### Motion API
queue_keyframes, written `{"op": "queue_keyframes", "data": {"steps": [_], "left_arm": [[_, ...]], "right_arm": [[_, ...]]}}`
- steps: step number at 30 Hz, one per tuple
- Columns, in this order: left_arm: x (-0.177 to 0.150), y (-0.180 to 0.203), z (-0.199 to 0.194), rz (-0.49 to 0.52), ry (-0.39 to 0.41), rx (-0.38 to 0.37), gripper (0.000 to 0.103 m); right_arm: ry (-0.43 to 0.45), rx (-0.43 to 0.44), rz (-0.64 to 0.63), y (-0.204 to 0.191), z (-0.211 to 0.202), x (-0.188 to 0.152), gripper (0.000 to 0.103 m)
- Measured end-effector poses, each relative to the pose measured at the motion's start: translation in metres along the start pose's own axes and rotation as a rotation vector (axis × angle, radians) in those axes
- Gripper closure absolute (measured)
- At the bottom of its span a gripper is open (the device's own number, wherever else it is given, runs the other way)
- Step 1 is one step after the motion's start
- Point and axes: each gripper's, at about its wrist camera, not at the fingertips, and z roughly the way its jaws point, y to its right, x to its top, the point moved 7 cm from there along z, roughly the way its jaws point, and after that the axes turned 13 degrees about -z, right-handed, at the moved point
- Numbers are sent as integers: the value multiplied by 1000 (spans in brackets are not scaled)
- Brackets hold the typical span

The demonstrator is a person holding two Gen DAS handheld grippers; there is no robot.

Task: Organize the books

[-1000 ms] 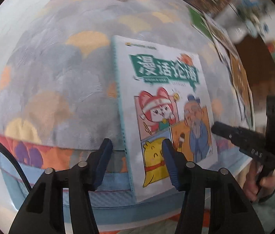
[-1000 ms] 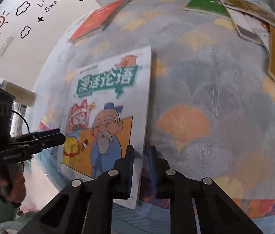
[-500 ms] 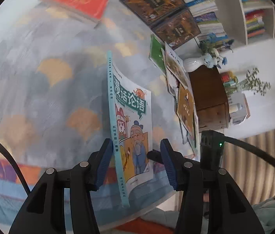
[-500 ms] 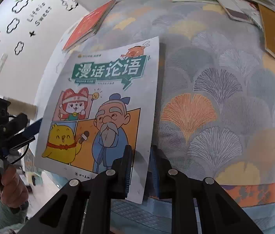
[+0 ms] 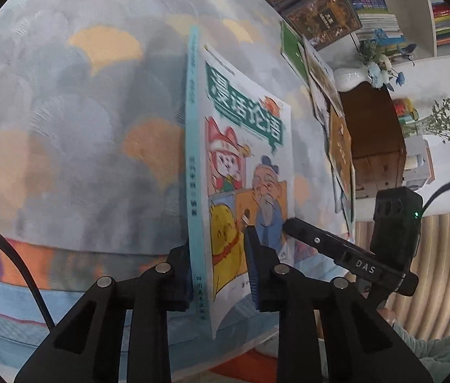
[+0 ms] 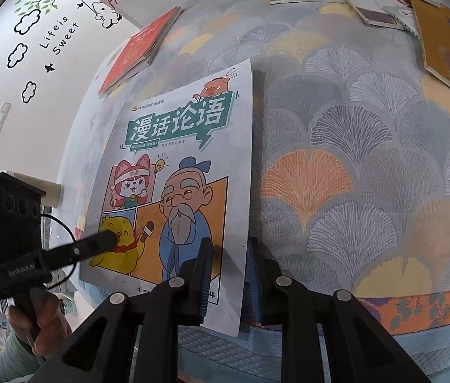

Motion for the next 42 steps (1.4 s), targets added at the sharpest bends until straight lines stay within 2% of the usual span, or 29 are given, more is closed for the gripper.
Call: {"op": "queue_keyframes", "data": {"steps": [4, 7, 10, 11, 12, 13, 18, 22, 24, 25, 27, 29, 31, 34, 37, 42], "left_arm": [[3, 15, 8, -29, -4, -54, 83], [13, 34, 2, -50, 4, -140, 84], [21, 43, -4, -105, -4, -230, 84], [24, 44, -3, -134, -13, -258, 84], [26, 44, -3, -159, -21, -283, 85], [28, 45, -2, -189, -30, -311, 85], [34, 49, 3, -280, -60, -378, 85], [36, 55, 6, -287, -86, -367, 85], [39, 55, 6, -292, -98, -374, 85], [39, 56, 6, -279, -101, -364, 85], [41, 55, 5, -233, -81, -296, 85], [42, 49, 8, -149, -65, -148, 85], [39, 47, 12, -53, -53, -33, 83], [35, 53, 19, 76, -35, 102, 81], [38, 58, 15, 137, 6, 136, 79], [58, 65, -9, 191, 86, 110, 81]], "right_arm": [[-13, 24, 30, 8, -6, -1, 82], [-38, 68, 95, 14, -10, 3, 80], [-21, 186, 190, 23, -22, 3, 75], [-24, 216, 213, 24, -24, 1, 67], [-26, 245, 240, 26, -25, -2, 55], [-21, 268, 266, 28, -25, -5, 51], [13, 439, 423, 35, -20, -19, 49], [45, 584, 547, 33, -8, -18, 48], [83, 612, 571, 30, -7, -14, 49], [96, 603, 563, 29, -8, -13, 52], [116, 546, 514, 27, -13, -10, 67], [124, 465, 440, 24, -20, -4, 75], [112, 356, 343, 17, -22, 2, 75], [87, 146, 120, -3, -25, 12, 76], [93, 49, -13, -17, -29, 19, 76], [136, -22, -129, -34, -44, 31, 76]]}}
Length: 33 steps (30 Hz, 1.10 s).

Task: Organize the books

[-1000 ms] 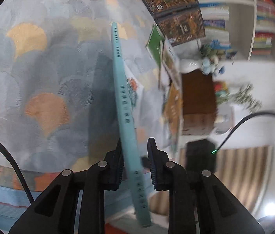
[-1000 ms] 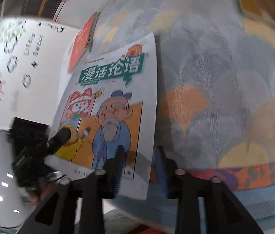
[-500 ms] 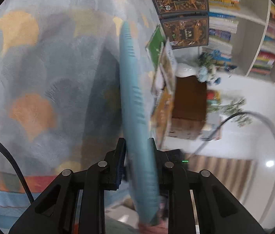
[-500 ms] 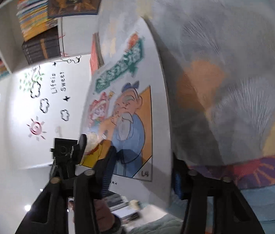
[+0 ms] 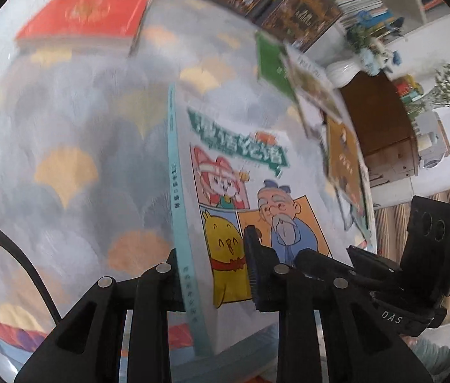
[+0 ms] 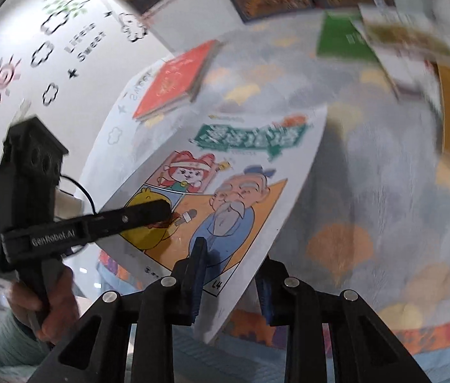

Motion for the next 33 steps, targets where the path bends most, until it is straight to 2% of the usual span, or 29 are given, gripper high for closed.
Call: {"op": "queue_keyframes", "data": {"steps": [3, 9, 15, 19, 24, 27, 33], "left_arm": [[19, 0, -19, 5, 41, -29, 81], [70, -2, -47, 3, 139, -69, 81], [147, -23, -71, -32, 257, -83, 81], [198, -52, -75, -62, 307, -58, 81], [247, -88, -66, -81, 339, 8, 81], [266, -105, -57, -96, 333, 24, 81], [277, -132, -43, -158, 307, 37, 81]], "right_arm": [[29, -26, -75, -12, -9, 18, 76], [79, -58, -184, -30, -8, 80, 76], [123, -58, -289, -51, 23, 166, 75], [126, -33, -314, -59, 67, 218, 74], [105, -12, -330, -68, 123, 262, 74], [93, 8, -317, -64, 150, 282, 74], [58, 28, -252, -46, 186, 300, 74]]}}
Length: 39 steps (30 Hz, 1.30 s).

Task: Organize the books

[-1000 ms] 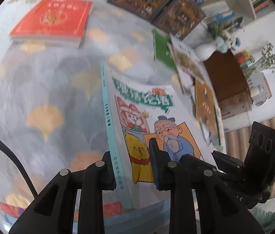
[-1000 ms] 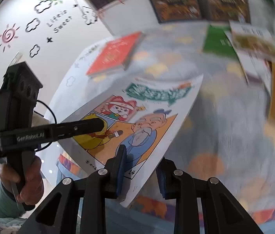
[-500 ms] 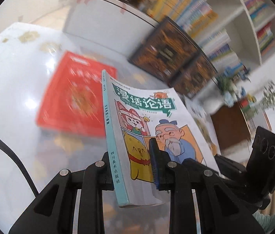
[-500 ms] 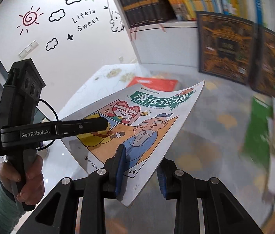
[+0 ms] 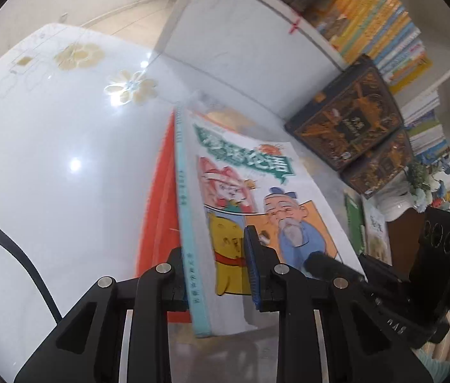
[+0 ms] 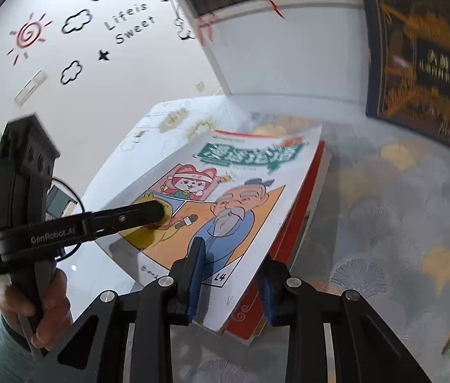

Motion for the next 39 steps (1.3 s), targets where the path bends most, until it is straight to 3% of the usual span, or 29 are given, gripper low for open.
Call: {"op": "queue_keyframes", "data": {"steps": [6, 11, 15, 20, 25, 27, 28, 32, 39], "left_arm": [[0, -40, -2, -99, 14, 50, 77], [-8, -56, -15, -165, 42, 59, 75], [-30, -58, -26, -145, 34, 99, 75], [-75, -43, -41, -80, -19, 123, 75], [-121, 0, -46, 52, -80, 138, 72], [-137, 27, -44, 107, -100, 127, 69], [-143, 39, -43, 133, -110, 125, 67], [-174, 94, -32, 248, -156, 129, 52], [-228, 179, -6, 300, -218, 89, 52]], "right_arm": [[-59, -3, 16, -3, 24, -18, 74], [-42, 11, 107, 4, 31, -22, 74], [-52, 22, 201, 10, 25, -30, 70], [-69, 61, 308, 11, -21, -77, 70], [-51, 29, 427, 23, -89, -147, 66], [-22, 2, 487, 30, -117, -173, 47], [-2, -17, 515, 35, -132, -186, 44], [55, -62, 575, 55, -188, -227, 44], [109, -117, 663, 108, -269, -288, 44]]}}
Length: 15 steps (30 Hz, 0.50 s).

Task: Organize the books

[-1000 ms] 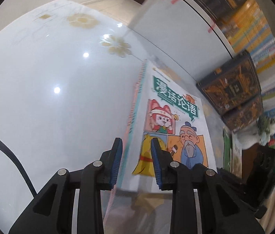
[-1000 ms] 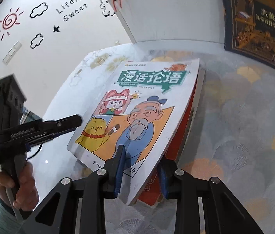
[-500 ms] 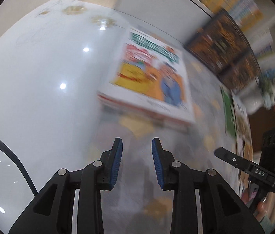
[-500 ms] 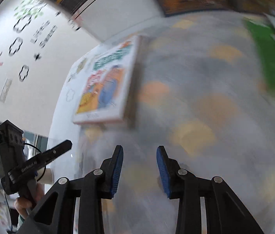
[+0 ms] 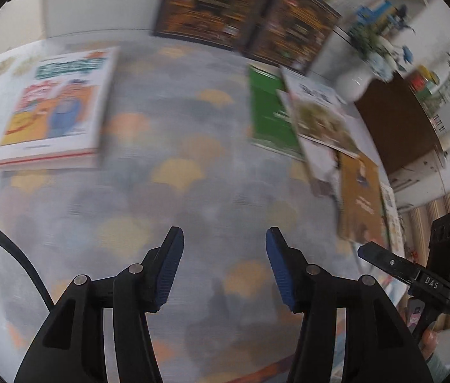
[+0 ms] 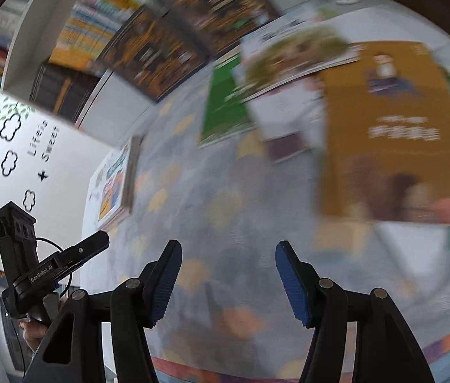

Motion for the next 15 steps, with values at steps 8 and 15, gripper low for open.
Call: {"op": "queue_keyframes", "data": {"steps": [8, 15], "left_arm": [[-32, 113, 42, 79, -57, -44, 52], [-46, 170, 114, 81, -89, -27, 52]], "right_arm": [[26, -103, 60, 109, -56, 3, 44], [-37, -259, 50, 187, -65, 13, 46]]}}
